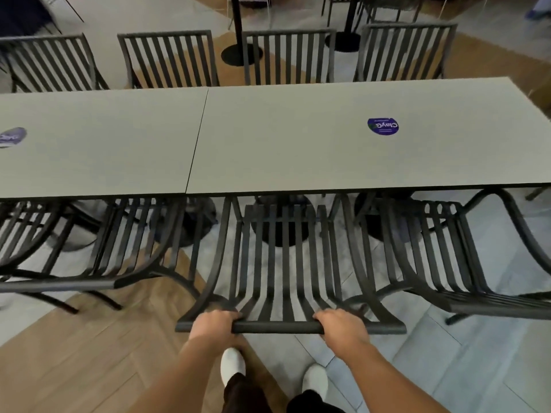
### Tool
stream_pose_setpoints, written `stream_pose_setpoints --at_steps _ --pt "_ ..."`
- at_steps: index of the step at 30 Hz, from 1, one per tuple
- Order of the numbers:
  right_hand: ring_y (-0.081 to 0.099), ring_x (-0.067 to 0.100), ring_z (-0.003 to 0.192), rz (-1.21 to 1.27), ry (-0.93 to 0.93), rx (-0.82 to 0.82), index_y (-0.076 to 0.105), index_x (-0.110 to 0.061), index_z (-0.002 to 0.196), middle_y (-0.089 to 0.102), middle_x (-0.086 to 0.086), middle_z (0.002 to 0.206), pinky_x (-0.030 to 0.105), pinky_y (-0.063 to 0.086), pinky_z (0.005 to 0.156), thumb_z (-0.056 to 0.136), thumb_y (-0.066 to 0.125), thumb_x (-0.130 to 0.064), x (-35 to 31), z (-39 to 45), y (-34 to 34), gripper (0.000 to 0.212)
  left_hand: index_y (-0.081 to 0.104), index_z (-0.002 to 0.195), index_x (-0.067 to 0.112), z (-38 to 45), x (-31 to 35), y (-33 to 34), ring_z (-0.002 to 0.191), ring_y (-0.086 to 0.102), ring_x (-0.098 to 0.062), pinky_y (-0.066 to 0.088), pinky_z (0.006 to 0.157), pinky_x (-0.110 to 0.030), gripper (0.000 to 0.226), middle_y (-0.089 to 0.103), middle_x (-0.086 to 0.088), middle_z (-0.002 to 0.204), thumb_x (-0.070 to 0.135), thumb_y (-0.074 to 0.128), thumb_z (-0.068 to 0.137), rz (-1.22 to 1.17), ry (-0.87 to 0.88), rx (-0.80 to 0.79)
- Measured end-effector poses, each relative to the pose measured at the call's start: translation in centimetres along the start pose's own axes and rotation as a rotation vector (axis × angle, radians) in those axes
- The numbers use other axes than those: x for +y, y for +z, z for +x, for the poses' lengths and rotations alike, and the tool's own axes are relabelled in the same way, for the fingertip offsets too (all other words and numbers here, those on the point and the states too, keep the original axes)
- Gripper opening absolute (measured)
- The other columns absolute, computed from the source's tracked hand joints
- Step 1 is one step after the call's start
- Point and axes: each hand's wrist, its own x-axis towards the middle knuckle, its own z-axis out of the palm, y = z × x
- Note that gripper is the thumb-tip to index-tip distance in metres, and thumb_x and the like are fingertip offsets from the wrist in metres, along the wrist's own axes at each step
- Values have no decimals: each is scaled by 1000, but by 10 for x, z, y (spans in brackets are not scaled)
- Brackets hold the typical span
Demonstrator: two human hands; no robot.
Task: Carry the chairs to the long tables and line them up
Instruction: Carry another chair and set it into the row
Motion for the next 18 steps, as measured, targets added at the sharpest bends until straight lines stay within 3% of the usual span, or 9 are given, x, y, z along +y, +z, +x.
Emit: stream_pose_setpoints --at_steps 6,18 --pt "61 21 114 -50 -14 47 57 -35 135 66 -6 122 39 52 95 98 53 -14 22 22 -14 42 43 149 47 18 15 -3 111 65 -17 50 97 -33 50 67 5 126 26 51 104 -13 -9 65" --pt "62 19 108 -59 -10 87 59 -38 132 68 -6 115 38 52 91 99 54 -15 27 63 -50 41 39 152 42 61 16 -34 108 65 -19 48 97 -34 57 67 2 122 14 50 103 65 -39 97"
